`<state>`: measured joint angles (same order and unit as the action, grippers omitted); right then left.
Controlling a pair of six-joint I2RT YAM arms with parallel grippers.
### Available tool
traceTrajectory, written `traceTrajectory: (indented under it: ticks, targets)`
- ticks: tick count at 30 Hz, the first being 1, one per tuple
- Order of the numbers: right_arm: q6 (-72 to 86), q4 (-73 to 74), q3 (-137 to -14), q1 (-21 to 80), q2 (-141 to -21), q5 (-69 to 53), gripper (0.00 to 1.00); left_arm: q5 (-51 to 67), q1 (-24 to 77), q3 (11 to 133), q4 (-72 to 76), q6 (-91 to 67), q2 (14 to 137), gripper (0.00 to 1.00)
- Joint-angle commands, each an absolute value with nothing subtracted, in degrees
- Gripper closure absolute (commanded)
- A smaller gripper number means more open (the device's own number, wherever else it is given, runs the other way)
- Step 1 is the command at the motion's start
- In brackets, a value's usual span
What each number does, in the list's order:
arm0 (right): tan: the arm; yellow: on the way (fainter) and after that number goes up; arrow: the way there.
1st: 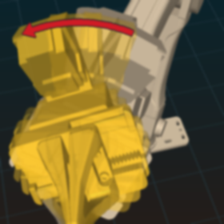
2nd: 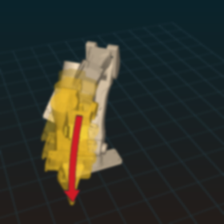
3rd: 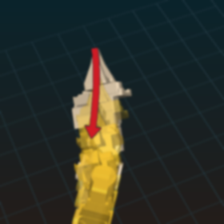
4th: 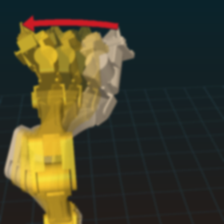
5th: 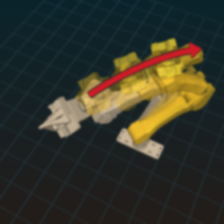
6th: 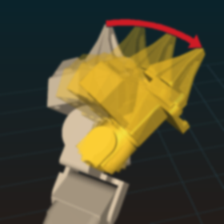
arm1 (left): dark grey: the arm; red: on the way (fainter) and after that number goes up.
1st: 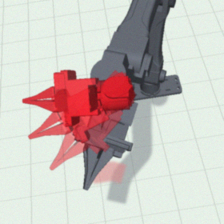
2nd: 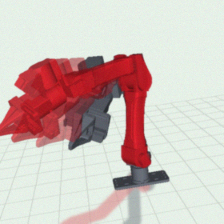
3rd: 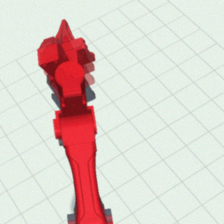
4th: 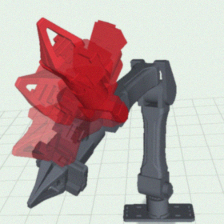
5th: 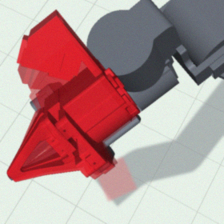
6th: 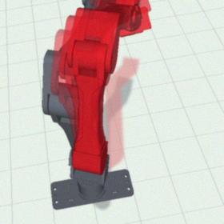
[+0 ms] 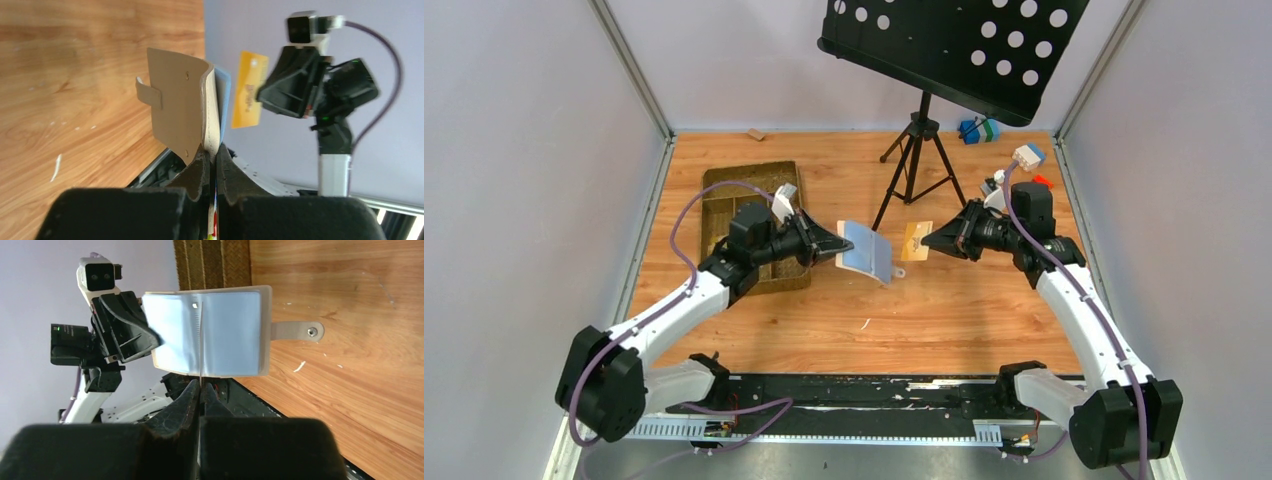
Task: Take the credit cards out of the card holder
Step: Place the card holder at the center of the board.
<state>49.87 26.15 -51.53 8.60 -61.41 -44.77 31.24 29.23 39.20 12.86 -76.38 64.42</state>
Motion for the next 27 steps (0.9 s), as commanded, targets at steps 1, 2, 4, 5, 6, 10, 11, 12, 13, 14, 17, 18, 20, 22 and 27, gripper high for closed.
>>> traceTrajectory:
  ticks: [1,2,4,5,6,10,11,12,13,14,17,18,20,22,27]
  targets:
    - [42.12,34.28,-55.98,8.79,-59.86,-41.35,1.0,31.01,31.54,43.27,4.3,-66.37,68.6,1.0]
    - [41.56,34.88,-56.12,8.78,-59.7,-41.08,1.0,29.9,31.99,44.18,1.45,-64.06,69.71,1.0]
    - [40.79,35.7,-56.12,8.79,-59.61,-40.71,1.0,28.31,32.92,46.58,-5.32,-59.11,72.19,1.0]
    - [40.65,35.78,-56.03,8.79,-59.59,-40.65,1.0,27.1,33.28,47.79,-8.65,-56.11,73.71,1.0]
    - [40.47,35.89,-55.91,8.86,-59.51,-40.69,1.0,25.34,33.93,50.22,-14.31,-52.99,75.75,1.0]
    - [40.24,36.07,-55.63,8.79,-59.48,-40.78,1.0,15.48,37.97,58.56,-29.73,-41.13,82.61,1.0]
    - [40.23,36.09,-55.57,8.79,-59.43,-40.78,1.0,12.57,39.14,60.36,-32.53,-39.31,84.19,1.0]
    - [40.23,36.03,-55.43,8.87,-59.45,-40.78,1.0,9.26,40.16,61.87,-35.48,-38.06,85.65,1.0]
    - [40.25,35.99,-55.38,8.88,-59.45,-40.74,1.0,7.22,41.18,63.06,-37.02,-37.04,87.03,1.0]
    - [40.32,35.89,-55.24,8.92,-59.45,-40.7,1.0,5.15,42.34,64.17,-38.61,-36.17,88.34,1.0]
    - [40.32,35.7,-54.73,9.17,-59.5,-40.52,1.0,-3.22,46.24,68.66,-44.25,-34.34,92.87,1.0]
    - [40.27,35.59,-54.51,9.26,-59.48,-40.47,1.0,-5.14,47.3,70.16,-45.72,-33.79,94.49,1.0]
    - [40.31,35.58,-54.17,9.47,-59.43,-40.24,1.0,-8.98,49.33,73.39,-48.4,-33.33,97.44,1.0]
    - [40.41,35.6,-53.8,9.55,-59.18,-39.96,1.0,-9.91,51.16,75.02,-49.03,-32.75,98.84,1.0]
    - [40.53,35.6,-53.66,9.66,-59.06,-39.89,1.0,-5.73,52.55,76.15,-47.59,-32.31,98.38,0.64]
